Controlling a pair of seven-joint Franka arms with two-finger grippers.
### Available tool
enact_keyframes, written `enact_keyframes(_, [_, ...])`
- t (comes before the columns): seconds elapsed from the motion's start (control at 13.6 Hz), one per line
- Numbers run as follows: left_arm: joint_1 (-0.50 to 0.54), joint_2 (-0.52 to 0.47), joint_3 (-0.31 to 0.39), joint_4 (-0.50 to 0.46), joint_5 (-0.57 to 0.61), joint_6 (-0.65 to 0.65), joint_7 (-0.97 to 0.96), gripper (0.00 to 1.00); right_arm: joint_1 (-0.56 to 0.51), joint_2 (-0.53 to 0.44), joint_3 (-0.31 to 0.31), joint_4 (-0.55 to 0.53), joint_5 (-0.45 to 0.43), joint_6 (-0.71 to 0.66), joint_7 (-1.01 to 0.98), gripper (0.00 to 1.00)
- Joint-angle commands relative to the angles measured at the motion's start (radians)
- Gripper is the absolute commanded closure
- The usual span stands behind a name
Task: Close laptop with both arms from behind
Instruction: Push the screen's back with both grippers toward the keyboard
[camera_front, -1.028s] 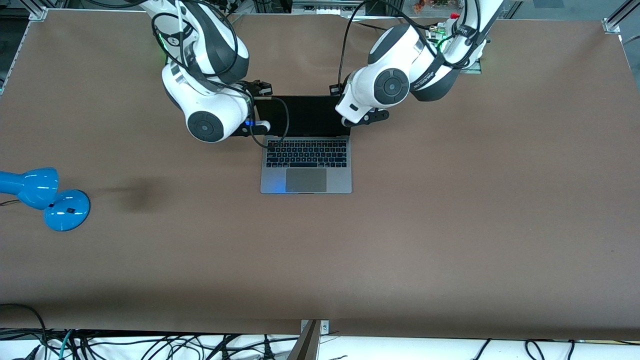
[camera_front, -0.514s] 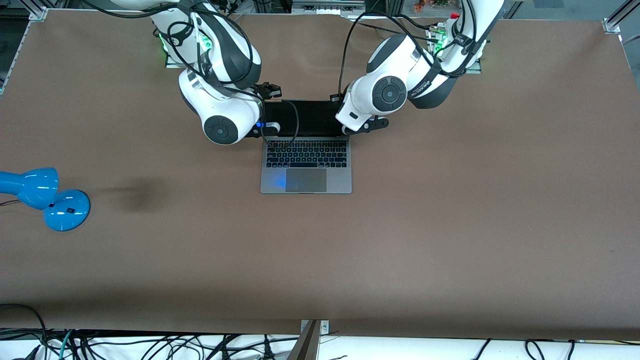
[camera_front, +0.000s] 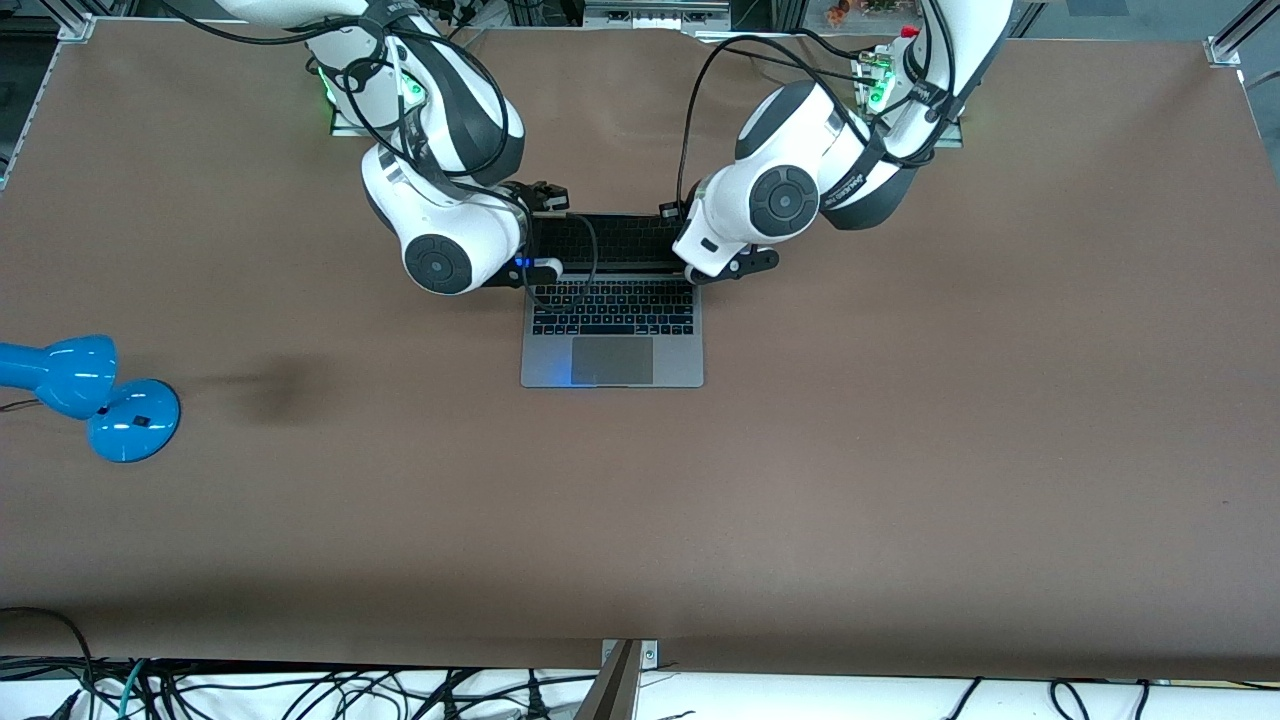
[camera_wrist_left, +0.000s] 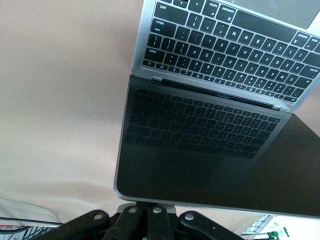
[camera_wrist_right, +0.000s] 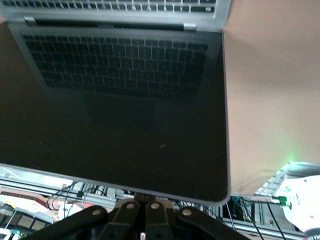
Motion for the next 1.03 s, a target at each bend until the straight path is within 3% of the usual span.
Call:
enact_keyframes(0.0, [-0.001,0.055,0.007,0.049,0.045,0.02,-0.003,1.0,-0.001,-0.015,-0.003,0.01,-0.027,0.016,-0.018,1.0])
enact_keyframes(0.66, [-0.007,0.176,0.041,0.183,0.067,0.021,-0.005,1.0,-0.012,-0.016,-0.012,0.068,-0.098,0.098,-0.031,1.0])
enact_keyframes(0.95, [-0.009,0.209,0.057,0.198,0.113,0.053,-0.005,1.0,-0.013,-0.015,-0.029,0.076,-0.098,0.12,-0.096,1.0])
